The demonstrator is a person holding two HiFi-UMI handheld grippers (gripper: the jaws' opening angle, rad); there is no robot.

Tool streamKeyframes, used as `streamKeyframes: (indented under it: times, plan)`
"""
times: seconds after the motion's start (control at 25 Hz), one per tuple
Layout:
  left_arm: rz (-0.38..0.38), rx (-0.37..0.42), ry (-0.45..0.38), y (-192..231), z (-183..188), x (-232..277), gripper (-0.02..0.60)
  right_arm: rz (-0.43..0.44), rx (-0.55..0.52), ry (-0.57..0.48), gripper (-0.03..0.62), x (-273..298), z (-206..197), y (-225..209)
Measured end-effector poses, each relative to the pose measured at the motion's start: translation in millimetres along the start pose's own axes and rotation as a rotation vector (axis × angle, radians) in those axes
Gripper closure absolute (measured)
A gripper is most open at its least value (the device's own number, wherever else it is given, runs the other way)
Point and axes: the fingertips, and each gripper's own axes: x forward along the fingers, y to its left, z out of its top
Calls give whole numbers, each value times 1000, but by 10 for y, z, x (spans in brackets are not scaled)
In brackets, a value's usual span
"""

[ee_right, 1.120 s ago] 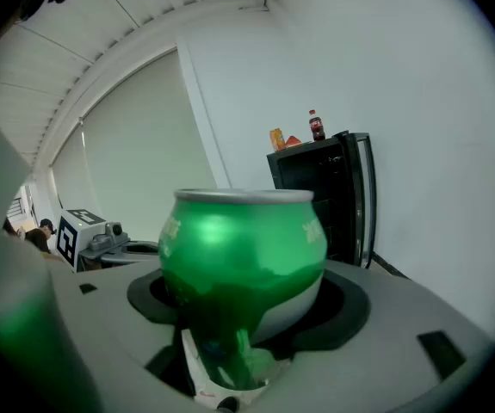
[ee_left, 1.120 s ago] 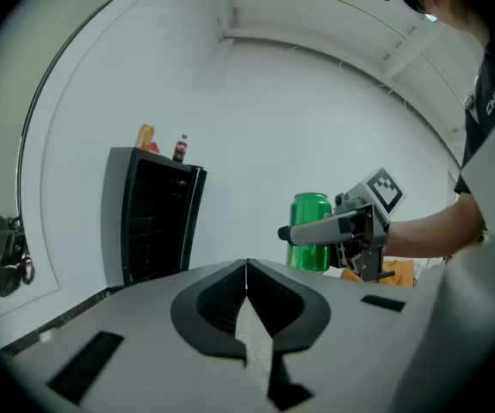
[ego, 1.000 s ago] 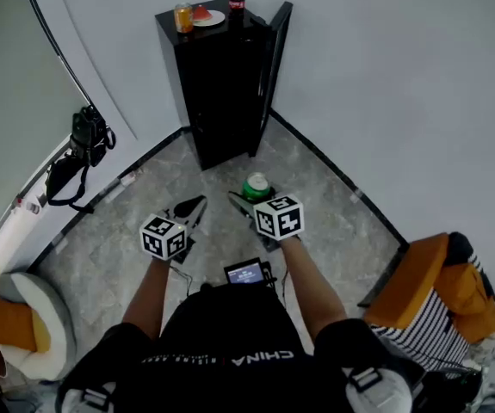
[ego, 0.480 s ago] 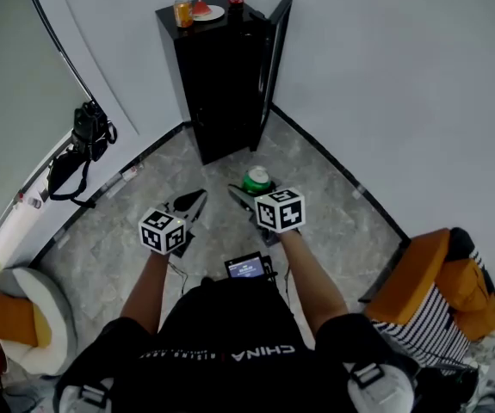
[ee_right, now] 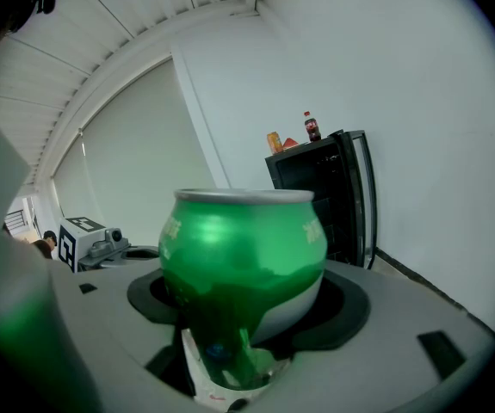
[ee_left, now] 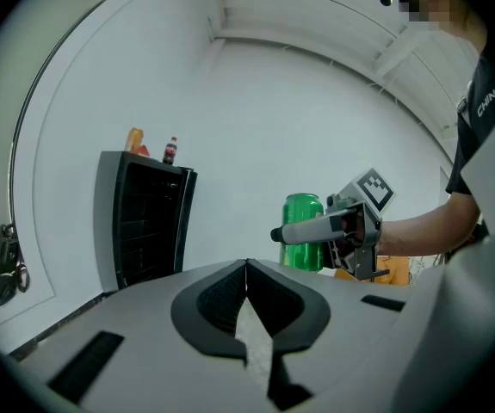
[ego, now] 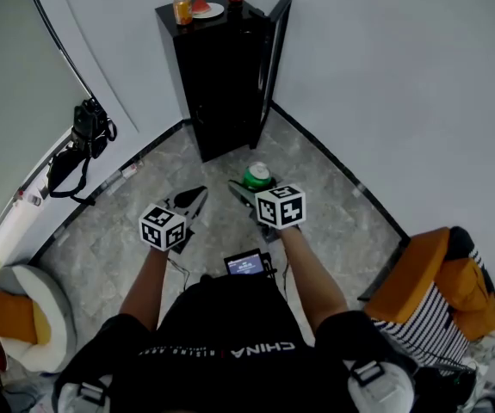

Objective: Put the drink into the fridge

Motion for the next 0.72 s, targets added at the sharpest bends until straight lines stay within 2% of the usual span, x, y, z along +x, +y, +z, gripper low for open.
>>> streamKeyframes:
  times: [0.72]
  plan:
    - [7, -21, 9, -83, -24, 254, 569, 25, 1, 7, 249, -115, -38, -220]
